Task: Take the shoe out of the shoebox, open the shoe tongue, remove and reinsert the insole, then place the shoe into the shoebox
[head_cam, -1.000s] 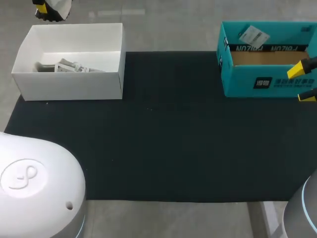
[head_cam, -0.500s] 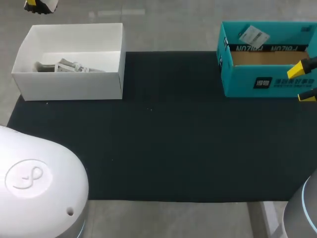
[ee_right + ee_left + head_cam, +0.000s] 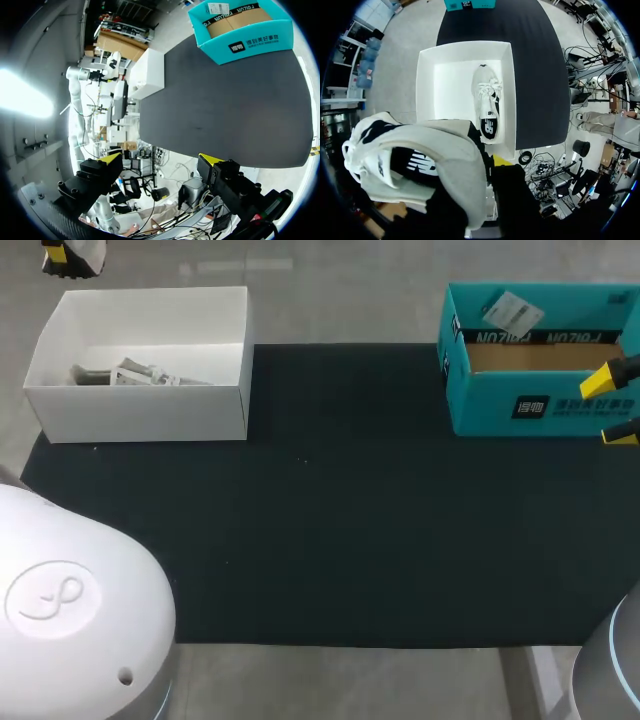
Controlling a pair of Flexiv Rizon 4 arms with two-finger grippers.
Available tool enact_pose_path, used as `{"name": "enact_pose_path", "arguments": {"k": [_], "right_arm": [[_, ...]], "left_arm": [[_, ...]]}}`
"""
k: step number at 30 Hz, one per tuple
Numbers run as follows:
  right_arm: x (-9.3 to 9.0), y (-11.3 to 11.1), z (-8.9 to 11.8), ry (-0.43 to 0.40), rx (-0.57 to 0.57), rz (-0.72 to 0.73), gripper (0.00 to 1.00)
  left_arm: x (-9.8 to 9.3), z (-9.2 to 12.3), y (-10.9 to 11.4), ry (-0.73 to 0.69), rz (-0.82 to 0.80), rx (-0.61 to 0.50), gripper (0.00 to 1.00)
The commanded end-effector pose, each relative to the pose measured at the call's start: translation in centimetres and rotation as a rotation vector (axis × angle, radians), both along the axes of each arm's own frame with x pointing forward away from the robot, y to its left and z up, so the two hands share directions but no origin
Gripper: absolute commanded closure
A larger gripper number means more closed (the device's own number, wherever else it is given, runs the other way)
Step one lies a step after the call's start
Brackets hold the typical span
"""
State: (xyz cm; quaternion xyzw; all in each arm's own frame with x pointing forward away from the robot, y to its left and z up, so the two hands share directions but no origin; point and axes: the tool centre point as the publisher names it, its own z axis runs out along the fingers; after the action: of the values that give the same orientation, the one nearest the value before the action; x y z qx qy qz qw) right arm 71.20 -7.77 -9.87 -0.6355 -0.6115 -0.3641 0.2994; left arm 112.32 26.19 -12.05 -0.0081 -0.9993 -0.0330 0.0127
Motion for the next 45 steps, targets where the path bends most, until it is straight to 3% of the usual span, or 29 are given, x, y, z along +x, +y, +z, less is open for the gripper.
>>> {"name": "enact_pose_path", "arguments": {"k": [1, 8, 29, 33, 38, 42, 45], "right_arm": [[0.0, 0.0, -0.1, 0.000, -0.002, -0.001, 0.00], [0.0, 0.0, -0.1, 0.000, -0.002, -0.001, 0.00], [0.0, 0.0, -0.1, 0.000, -0.002, -0.001, 0.00], [0.0, 0.0, -0.1, 0.000, -0.002, -0.001, 0.00], [0.0, 0.0, -0.1, 0.000, -0.002, -0.001, 0.00], [0.0, 0.0, -0.1, 0.000, -0.002, -0.001, 0.00], [0.0, 0.0, -0.1, 0.000, -0.002, -0.001, 0.00]], "left_arm": [[2.0, -0.2, 1.1, 0.073, 0.002, -0.060, 1.00], [4.0, -0.2, 2.4, 0.097, 0.012, -0.083, 1.00], [4.0, -0.2, 2.4, 0.097, 0.012, -0.083, 1.00], [4.4, 0.2, 2.8, 0.039, -0.155, -0.111, 1.00], [3.6, 0.4, 3.5, 0.053, -0.459, -0.173, 1.00], [2.9, 0.5, 4.1, 0.126, -0.769, -0.162, 1.00], [2.8, 0.8, 4.6, 0.178, -1.003, -0.091, 1.00]]}}
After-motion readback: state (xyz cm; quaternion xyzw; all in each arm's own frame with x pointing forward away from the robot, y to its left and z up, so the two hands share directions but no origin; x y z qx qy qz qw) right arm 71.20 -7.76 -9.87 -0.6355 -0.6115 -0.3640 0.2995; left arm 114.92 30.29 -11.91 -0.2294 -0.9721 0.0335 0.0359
